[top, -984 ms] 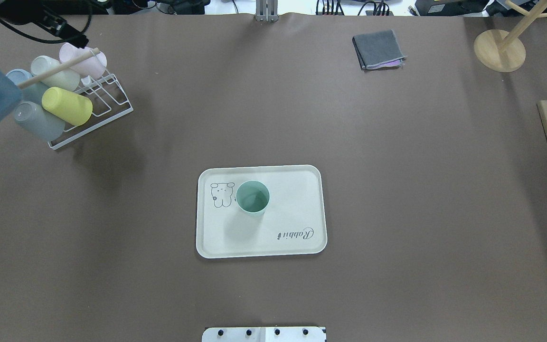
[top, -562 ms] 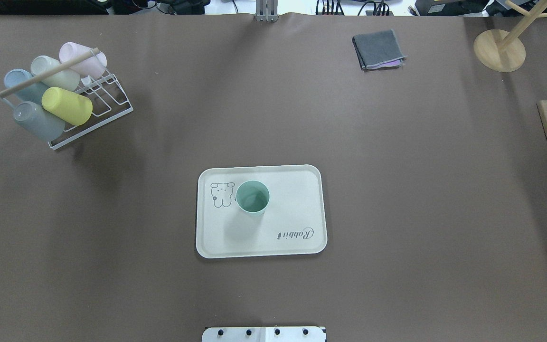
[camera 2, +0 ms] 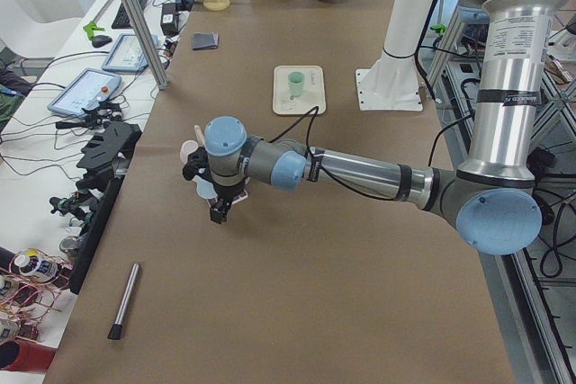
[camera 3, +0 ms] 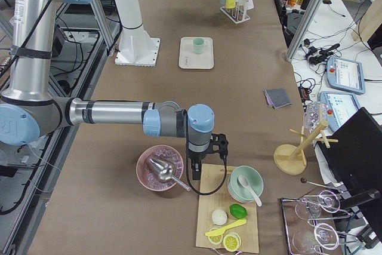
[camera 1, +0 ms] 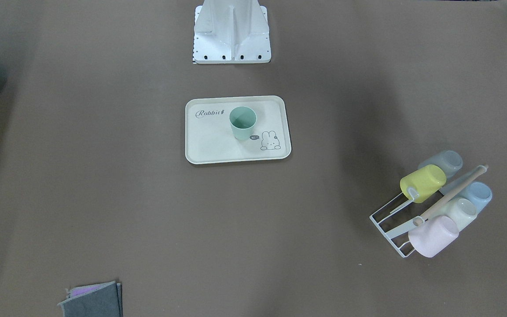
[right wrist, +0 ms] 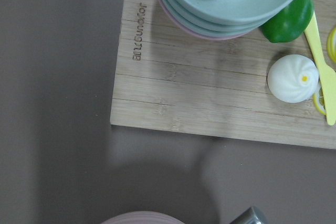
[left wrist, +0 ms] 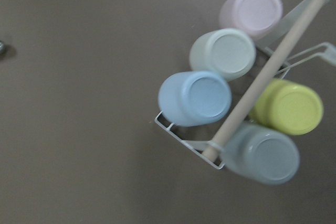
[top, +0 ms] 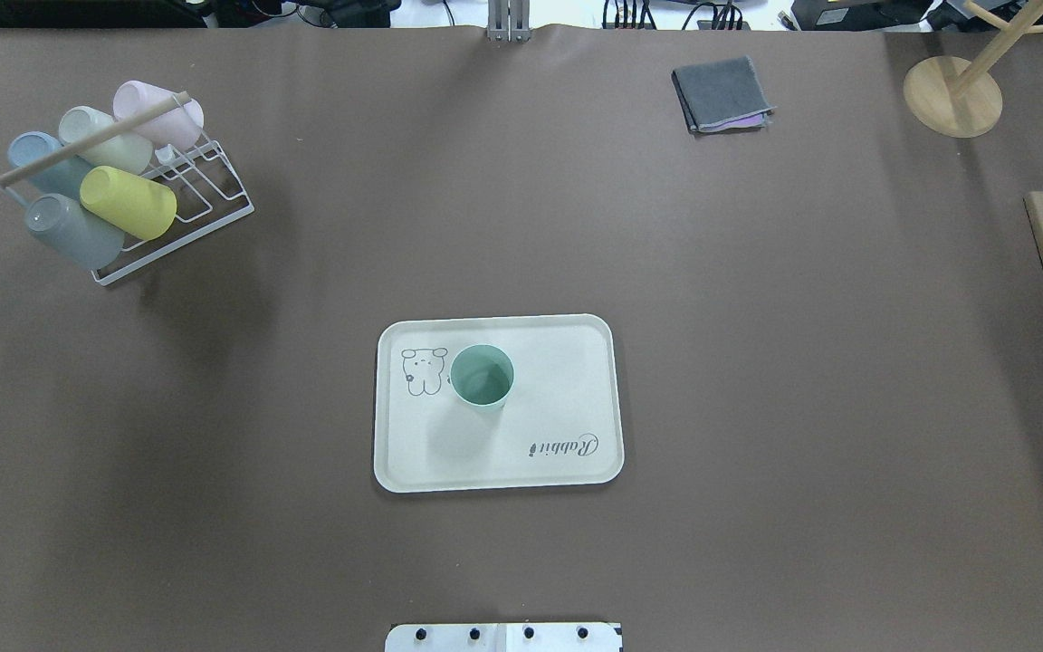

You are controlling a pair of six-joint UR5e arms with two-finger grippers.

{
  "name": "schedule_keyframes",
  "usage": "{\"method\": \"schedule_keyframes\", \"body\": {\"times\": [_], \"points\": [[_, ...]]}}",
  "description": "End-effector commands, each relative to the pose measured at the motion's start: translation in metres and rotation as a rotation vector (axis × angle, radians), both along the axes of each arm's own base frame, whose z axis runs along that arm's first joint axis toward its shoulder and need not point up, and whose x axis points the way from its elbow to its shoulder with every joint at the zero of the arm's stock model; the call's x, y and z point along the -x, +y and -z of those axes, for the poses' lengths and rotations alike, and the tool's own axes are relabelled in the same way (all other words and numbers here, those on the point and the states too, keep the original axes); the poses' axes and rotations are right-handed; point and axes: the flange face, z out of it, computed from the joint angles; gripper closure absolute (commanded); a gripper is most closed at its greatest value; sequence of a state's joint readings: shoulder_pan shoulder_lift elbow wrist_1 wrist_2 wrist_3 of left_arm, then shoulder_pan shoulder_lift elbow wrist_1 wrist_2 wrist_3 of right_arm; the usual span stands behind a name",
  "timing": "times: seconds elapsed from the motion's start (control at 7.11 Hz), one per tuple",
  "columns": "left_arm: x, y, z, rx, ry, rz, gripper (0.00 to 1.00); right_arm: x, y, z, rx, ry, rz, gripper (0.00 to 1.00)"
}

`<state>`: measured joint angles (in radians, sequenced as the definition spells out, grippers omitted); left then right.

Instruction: Pick up and place green cup on tray

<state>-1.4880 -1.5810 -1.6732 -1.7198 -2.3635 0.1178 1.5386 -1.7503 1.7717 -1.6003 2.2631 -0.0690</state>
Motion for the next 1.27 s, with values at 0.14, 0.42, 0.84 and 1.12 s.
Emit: {"method": "schedule_keyframes", "body": {"times": [0.14, 0.42, 0.84, 1.12], "points": [[0.049, 0.069, -0.101, 0.153, -0.038, -0.002, 0.01, 0.000, 0.000, 0.000, 0.003, -0.006, 0.000, 0.00], [0.062, 0.075, -0.078, 0.290, -0.030, 0.034, 0.01, 0.001, 0.001, -0.001, 0.006, -0.007, 0.000, 0.00], [0.062, 0.062, -0.052, 0.316, -0.027, 0.133, 0.01, 0.001, 0.001, -0.001, 0.005, -0.007, 0.001, 0.00], [0.062, 0.059, -0.047, 0.295, -0.025, 0.133, 0.01, 0.001, 0.000, -0.001, 0.003, -0.007, 0.001, 0.00]]}}
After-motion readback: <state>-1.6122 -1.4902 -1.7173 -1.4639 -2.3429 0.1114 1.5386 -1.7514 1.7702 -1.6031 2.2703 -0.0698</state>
